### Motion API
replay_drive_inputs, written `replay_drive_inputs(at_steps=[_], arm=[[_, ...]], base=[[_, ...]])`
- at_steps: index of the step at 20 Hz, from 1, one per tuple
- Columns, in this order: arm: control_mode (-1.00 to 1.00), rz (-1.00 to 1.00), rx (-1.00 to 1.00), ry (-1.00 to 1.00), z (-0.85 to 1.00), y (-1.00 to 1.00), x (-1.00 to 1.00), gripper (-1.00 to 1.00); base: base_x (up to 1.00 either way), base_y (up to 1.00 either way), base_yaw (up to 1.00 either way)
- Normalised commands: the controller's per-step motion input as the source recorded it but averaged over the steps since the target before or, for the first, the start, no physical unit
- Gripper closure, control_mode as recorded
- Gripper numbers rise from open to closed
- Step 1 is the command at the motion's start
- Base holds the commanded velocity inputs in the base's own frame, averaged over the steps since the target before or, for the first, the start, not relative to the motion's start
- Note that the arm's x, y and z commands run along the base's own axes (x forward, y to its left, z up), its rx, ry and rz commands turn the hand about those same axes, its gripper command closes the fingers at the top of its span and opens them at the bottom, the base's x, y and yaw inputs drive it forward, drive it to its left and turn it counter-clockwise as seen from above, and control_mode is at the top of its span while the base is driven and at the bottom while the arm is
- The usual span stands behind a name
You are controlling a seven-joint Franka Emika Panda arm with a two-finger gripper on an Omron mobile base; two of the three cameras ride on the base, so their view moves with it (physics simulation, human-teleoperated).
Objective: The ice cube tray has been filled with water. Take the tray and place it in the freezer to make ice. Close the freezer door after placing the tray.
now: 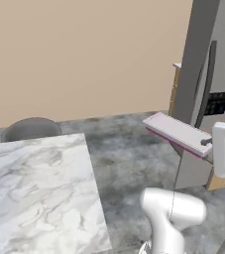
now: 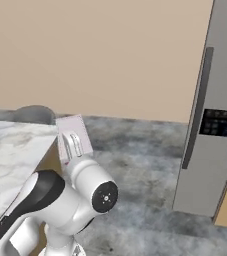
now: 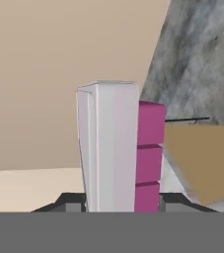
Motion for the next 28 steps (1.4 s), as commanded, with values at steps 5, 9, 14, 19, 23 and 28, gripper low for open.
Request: replay_drive_inputs(at_steps=[5,9,14,19,23,28], arm=[[1.00,0.00,0.00,0.00,0.00,0.00,0.00,1.00],[1.00,0.00,0.00,0.00,0.00,0.00,0.00,1.00],[1.00,0.00,0.00,0.00,0.00,0.00,0.00,1.00],[1.00,0.00,0.00,0.00,0.00,0.00,0.00,1.00],[1.00,0.00,0.00,0.00,0.00,0.00,0.00,1.00],[1.00,0.00,0.00,0.00,0.00,0.00,0.00,1.00]], base=[[0.56,-0.35,0.21],[0.54,-0.49,0.03],[0.59,-0.45,0.00],[0.84,-0.03,-0.01],[0.93,0.03,-0.06],[0.85,0.00,-0.12]])
